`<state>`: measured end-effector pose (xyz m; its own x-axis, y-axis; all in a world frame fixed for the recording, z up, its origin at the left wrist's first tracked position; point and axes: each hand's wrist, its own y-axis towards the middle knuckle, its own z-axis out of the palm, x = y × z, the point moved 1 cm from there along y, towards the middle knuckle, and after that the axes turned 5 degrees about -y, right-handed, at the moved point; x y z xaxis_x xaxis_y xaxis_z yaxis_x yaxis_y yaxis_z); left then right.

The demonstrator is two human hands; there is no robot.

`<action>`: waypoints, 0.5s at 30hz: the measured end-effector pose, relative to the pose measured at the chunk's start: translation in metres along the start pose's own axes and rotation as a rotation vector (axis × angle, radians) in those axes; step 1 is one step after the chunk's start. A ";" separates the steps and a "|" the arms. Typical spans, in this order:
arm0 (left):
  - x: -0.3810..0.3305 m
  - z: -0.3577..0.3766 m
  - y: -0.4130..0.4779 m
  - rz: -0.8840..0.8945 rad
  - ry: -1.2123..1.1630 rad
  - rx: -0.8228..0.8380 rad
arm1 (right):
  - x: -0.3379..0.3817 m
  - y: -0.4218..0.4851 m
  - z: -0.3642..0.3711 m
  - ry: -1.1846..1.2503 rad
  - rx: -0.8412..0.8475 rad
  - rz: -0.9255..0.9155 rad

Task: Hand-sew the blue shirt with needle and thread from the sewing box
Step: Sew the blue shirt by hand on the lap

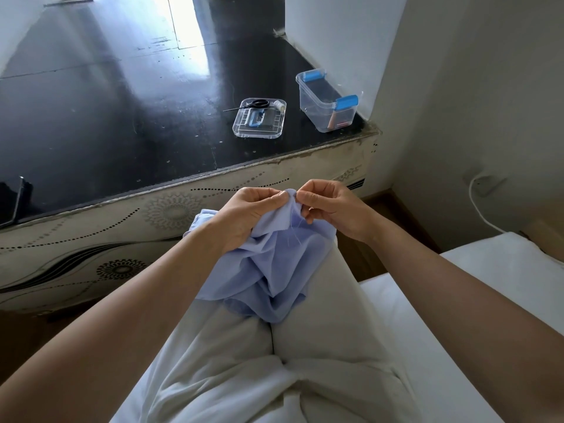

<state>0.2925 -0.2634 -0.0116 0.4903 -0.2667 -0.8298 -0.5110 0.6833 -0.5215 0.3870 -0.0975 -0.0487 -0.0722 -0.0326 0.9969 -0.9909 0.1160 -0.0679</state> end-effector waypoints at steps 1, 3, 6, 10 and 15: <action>0.001 -0.001 0.000 0.002 -0.005 -0.010 | 0.000 -0.001 -0.001 -0.014 -0.027 -0.002; 0.002 0.000 0.001 -0.022 -0.032 -0.020 | -0.001 0.000 0.000 -0.011 -0.064 -0.008; 0.003 0.003 0.000 -0.040 -0.074 -0.030 | 0.000 0.002 0.001 -0.024 -0.078 -0.030; 0.002 0.007 0.001 -0.025 -0.097 -0.084 | 0.001 0.003 -0.001 -0.170 -0.244 -0.004; 0.004 0.013 0.009 0.057 -0.065 -0.258 | 0.008 0.008 0.006 -0.488 -0.372 -0.287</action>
<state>0.2991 -0.2499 -0.0166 0.4959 -0.1827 -0.8489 -0.6978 0.4981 -0.5148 0.3780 -0.1025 -0.0414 0.0587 -0.5476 0.8347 -0.8798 0.3668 0.3025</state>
